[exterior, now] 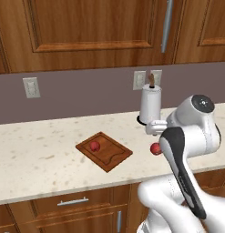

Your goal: Place the avocado, onion, tomato, and bell pepper on the cutting board.

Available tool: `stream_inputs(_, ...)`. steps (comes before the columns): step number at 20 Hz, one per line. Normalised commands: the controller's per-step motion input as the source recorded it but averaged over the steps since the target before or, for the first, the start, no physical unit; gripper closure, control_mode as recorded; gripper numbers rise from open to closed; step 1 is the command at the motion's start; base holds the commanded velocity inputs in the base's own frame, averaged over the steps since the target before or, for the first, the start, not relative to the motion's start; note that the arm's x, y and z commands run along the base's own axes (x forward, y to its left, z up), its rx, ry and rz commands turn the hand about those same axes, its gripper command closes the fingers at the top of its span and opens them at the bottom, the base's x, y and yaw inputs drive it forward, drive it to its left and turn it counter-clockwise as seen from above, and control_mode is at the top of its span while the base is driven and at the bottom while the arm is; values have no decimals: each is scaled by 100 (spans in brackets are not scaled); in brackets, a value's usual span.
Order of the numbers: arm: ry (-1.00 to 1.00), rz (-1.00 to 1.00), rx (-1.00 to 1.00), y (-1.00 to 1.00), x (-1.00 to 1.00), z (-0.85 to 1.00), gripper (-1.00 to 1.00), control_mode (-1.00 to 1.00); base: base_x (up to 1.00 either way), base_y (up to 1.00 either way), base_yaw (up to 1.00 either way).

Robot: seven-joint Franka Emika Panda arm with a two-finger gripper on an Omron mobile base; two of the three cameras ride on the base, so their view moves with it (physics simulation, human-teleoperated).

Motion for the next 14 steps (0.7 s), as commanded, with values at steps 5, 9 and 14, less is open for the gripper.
stream_inputs(5, 0, -3, 3, -55, -2, -1, -100, -100, 0, 0, 0)
stream_inputs(9, 2, 0, 0, -28, 7, -20, -100, -100, 0, 0, 0)
stream_inputs(14, 10, -2, 0, -12, 31, -23, -100, -100, 0, 0, 0)
